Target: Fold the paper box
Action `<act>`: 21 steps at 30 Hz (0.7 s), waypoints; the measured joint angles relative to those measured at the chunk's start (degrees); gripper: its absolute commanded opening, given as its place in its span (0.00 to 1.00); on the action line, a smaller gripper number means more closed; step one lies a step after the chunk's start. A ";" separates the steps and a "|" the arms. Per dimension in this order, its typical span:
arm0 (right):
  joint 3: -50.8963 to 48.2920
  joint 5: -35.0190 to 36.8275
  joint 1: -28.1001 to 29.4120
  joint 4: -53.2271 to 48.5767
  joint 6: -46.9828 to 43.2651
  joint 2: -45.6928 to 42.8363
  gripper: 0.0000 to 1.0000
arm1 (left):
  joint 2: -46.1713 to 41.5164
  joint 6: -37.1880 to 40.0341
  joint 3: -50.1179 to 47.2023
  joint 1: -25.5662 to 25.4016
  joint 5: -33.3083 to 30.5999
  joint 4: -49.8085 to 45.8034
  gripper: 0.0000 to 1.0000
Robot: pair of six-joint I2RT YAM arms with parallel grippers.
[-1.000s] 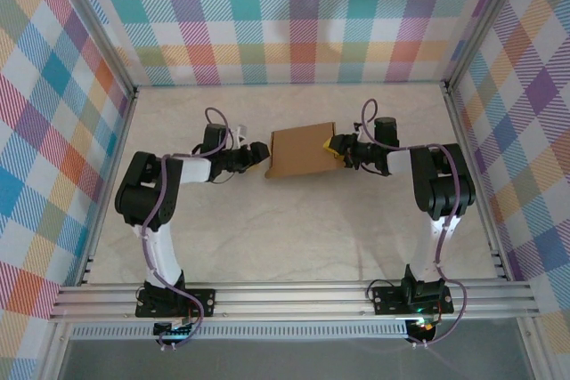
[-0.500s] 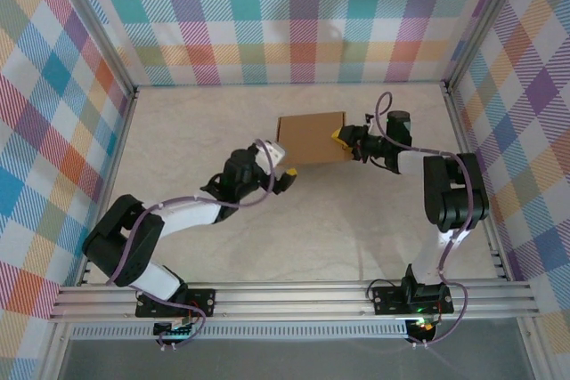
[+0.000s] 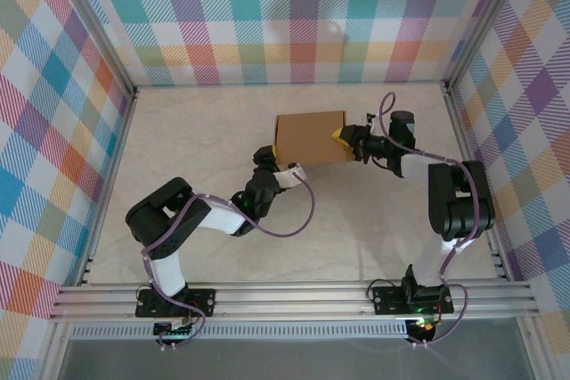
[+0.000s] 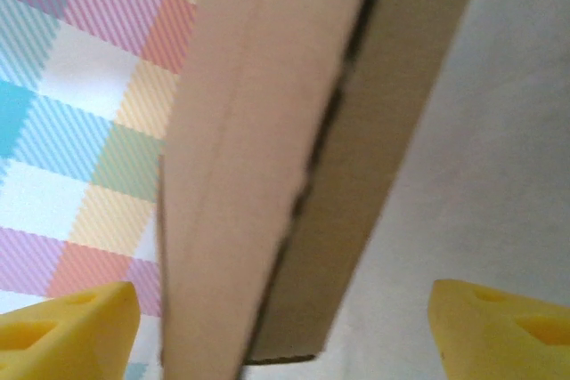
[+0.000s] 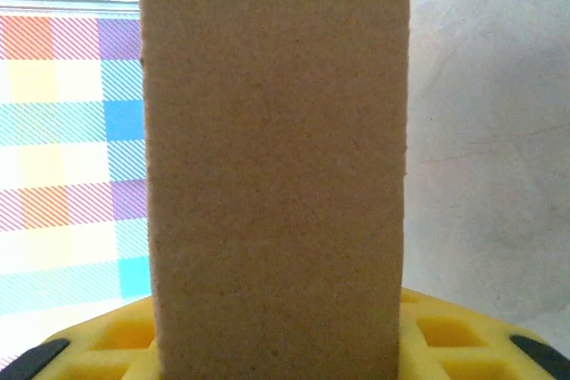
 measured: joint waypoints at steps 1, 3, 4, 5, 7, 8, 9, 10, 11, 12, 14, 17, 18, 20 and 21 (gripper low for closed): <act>-0.39 -0.11 0.00 0.33 0.22 0.00 0.41 | 0.35 1.09 0.02 0.00 -0.76 1.22 0.79; -1.05 -0.35 0.00 0.68 0.61 -0.02 0.41 | 0.92 2.38 0.02 0.00 -1.64 2.99 0.75; -1.38 -0.50 0.00 0.76 0.76 -0.02 0.41 | 1.11 2.89 0.02 0.00 -2.01 3.56 0.73; -1.57 -0.63 0.00 0.79 1.05 -0.02 0.41 | 1.20 3.32 0.02 0.00 -2.36 3.96 0.72; -1.73 -0.70 0.00 1.07 1.57 -0.11 0.41 | 1.27 3.89 0.02 0.00 -2.45 4.48 0.69; -1.77 -0.70 0.00 1.22 1.75 -0.26 0.41 | 1.27 4.11 0.02 -0.02 -2.40 4.59 0.67; -1.81 -0.72 0.00 1.27 1.79 -0.46 0.41 | 1.29 4.22 0.02 -0.02 -2.38 4.63 0.66; -1.90 -0.72 0.00 1.31 1.88 -0.74 0.41 | 1.29 4.31 0.02 -0.02 -2.38 4.70 0.66; -2.08 -0.83 0.00 1.44 1.92 -1.07 0.41 | 1.31 4.35 0.02 -0.02 -2.38 4.81 0.65; -2.21 -0.96 0.00 1.49 1.92 -1.31 0.41 | 1.31 4.44 0.02 -0.02 -2.38 4.83 0.64; -2.47 -1.01 0.00 1.51 1.95 -1.75 0.41 | 1.31 4.50 0.02 -0.02 -2.34 4.85 0.61; -2.51 -1.07 0.00 1.66 1.95 -1.84 0.41 | 1.31 4.72 0.02 -0.02 -2.29 4.85 0.55; -2.51 -1.07 0.00 1.66 1.99 -1.84 0.41 | 1.31 4.76 0.02 -0.02 -2.29 4.85 0.53; -2.51 -1.07 0.00 1.66 2.14 -1.84 0.41 | 1.31 5.25 0.02 -0.04 -2.21 4.83 0.50; -2.51 -1.05 0.00 1.66 2.16 -1.84 0.41 | 1.31 5.38 0.02 -0.07 -2.19 4.81 0.49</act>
